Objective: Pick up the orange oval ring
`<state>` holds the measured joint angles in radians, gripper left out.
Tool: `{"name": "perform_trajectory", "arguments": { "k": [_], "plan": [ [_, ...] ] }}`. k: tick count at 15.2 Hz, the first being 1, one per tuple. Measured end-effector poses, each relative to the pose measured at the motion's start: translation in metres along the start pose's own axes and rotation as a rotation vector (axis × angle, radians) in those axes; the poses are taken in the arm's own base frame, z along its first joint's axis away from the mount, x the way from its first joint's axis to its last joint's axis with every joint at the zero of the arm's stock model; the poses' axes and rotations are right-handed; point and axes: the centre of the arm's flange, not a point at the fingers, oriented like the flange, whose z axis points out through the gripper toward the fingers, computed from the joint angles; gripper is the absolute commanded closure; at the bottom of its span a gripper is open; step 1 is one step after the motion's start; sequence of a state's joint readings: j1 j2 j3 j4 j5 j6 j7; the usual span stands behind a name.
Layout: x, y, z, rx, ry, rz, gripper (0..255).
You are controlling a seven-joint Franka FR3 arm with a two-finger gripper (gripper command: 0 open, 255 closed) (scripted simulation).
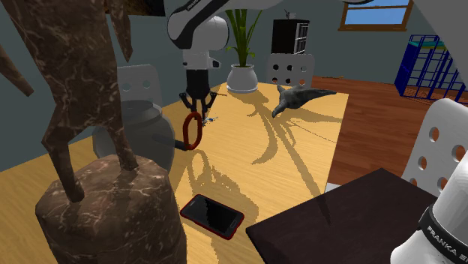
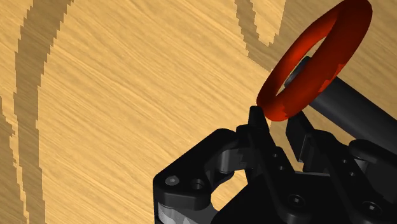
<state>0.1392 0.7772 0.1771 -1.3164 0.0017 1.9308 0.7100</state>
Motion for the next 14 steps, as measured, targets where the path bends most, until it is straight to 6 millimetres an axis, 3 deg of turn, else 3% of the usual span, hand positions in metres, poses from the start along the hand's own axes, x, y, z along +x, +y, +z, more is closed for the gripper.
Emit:
{"name": "perform_trajectory", "arguments": {
  "k": [14],
  "plan": [
    [-0.014,0.0,-0.068,0.0,0.0,0.0,255]
  ]
}}
